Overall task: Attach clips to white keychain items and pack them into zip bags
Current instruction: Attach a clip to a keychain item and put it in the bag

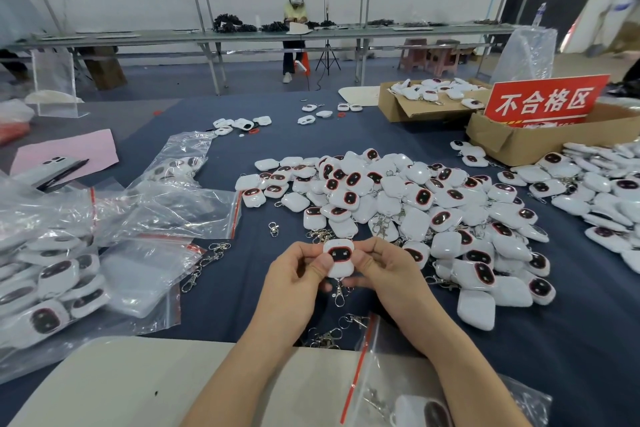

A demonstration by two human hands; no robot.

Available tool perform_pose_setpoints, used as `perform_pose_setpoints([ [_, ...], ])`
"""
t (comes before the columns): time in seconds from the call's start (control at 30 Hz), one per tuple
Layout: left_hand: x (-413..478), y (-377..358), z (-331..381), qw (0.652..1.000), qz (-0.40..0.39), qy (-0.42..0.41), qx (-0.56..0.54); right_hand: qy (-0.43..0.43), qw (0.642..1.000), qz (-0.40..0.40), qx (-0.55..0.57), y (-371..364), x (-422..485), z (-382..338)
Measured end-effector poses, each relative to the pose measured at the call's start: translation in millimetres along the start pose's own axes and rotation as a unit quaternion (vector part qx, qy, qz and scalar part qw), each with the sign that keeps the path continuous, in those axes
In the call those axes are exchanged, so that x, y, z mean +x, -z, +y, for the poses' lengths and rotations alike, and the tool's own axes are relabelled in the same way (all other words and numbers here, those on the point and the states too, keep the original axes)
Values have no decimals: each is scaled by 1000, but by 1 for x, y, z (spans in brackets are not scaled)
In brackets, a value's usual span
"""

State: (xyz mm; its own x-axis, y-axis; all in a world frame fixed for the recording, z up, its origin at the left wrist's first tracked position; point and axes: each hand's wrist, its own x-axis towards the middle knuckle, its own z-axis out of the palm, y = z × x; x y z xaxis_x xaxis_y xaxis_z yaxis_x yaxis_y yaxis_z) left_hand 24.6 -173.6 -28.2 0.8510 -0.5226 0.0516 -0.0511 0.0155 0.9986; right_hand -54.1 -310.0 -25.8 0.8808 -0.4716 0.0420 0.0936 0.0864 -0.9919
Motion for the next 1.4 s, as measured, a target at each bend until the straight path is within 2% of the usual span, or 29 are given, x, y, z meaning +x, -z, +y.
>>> perform_pose_setpoints([
  [0.27, 0, -4, 0, 1000, 19, 5, -17, 4, 999, 12, -49, -6, -1, -3],
  [0.47, 1, -4, 2, 999, 19, 24, -32, 1, 999, 8, -36, -6, -3, -5],
  [0.9, -4, -5, 9, 999, 2, -35, 10, -17, 999, 19, -30, -7, -2, -8],
  [1.07, -5, -8, 9, 1000, 1, -26, -6, -20, 999, 38, -19, -7, -2, -8],
  [1.23, -9, -8, 10, 998, -44, -35, -2, -32, 997, 67, 3, -7, 2, -5],
  [1.4, -11, -9, 10, 998, -41, -33, 14, -26, 997, 69, -1, -7, 2, -4],
])
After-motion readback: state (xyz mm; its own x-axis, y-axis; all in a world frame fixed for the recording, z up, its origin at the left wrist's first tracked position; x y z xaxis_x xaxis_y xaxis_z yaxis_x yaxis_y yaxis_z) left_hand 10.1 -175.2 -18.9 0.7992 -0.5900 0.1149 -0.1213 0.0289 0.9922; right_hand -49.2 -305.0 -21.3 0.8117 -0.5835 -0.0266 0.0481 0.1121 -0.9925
